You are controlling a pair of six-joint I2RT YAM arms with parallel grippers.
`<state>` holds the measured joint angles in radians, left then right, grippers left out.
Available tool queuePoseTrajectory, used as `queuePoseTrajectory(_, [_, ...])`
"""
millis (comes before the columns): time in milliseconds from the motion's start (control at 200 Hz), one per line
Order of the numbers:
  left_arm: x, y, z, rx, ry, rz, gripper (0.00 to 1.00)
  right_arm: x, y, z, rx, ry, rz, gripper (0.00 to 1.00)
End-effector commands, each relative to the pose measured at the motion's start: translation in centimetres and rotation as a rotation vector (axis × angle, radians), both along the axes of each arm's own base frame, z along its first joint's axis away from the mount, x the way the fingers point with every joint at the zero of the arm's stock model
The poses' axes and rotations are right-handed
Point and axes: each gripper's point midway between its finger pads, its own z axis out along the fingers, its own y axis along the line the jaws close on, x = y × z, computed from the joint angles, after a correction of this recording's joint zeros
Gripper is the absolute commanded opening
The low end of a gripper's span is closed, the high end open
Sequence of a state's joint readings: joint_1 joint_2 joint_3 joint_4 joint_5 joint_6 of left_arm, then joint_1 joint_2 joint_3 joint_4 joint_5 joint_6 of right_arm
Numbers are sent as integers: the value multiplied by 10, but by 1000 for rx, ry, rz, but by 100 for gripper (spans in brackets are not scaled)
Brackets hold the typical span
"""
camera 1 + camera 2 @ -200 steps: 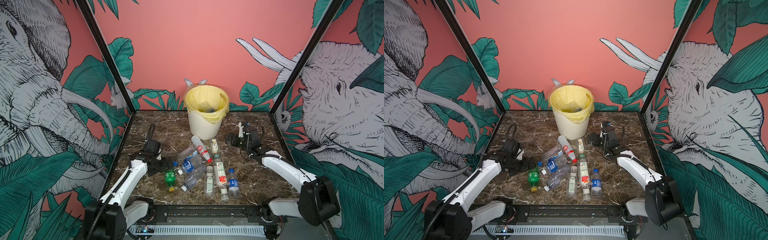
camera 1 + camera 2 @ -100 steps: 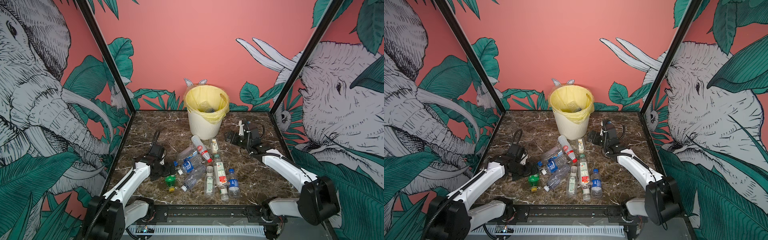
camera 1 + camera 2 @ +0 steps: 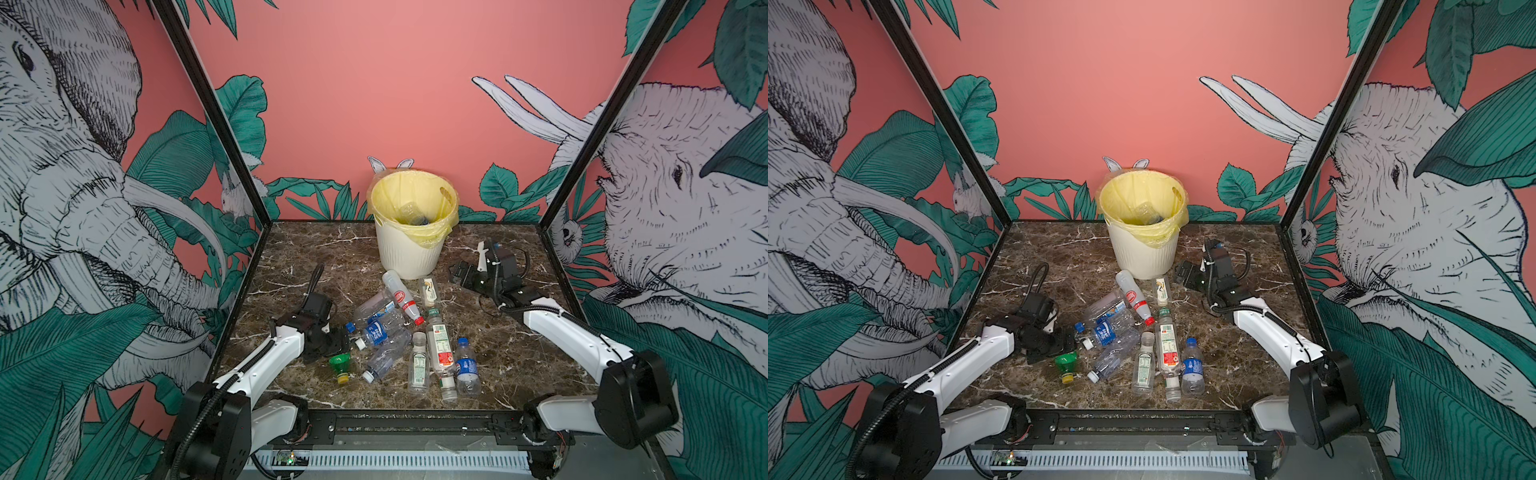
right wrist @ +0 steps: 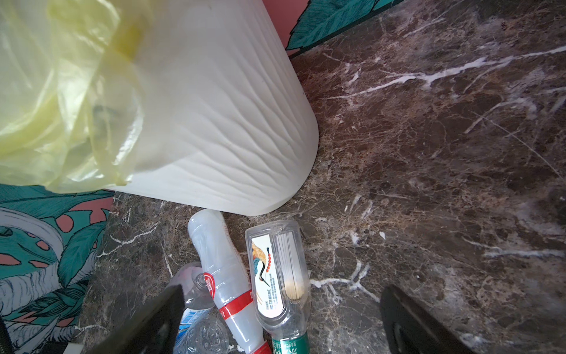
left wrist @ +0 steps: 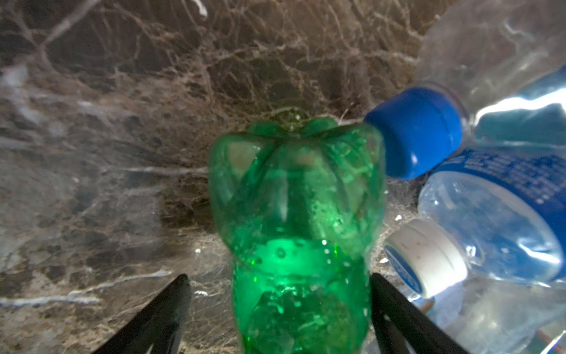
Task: Throw the plastic bottles in the bin
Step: Pick up the plastic bottle from the bottom-center of the table.
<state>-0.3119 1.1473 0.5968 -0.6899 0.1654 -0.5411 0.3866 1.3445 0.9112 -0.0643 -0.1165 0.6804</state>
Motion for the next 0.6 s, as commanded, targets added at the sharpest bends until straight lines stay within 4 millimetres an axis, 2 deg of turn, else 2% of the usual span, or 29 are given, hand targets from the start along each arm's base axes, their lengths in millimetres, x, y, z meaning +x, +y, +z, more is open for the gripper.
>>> queuePoseTrajectory(0, [1,0,-6,-4,-11,31,89,5,1,2,14,-11,-6,99])
queuePoseTrajectory(260, [2,-1,-13,-6,4,41,78,4,0,-7,21,1,-15,99])
queuePoseTrajectory(405, [4,2,-12,7,-8,54,77,5,-2,-7,16,-2,-16,99])
queuePoseTrajectory(595, [5,2,-8,-4,-30,68,60,5,-5,-10,18,2,-20,99])
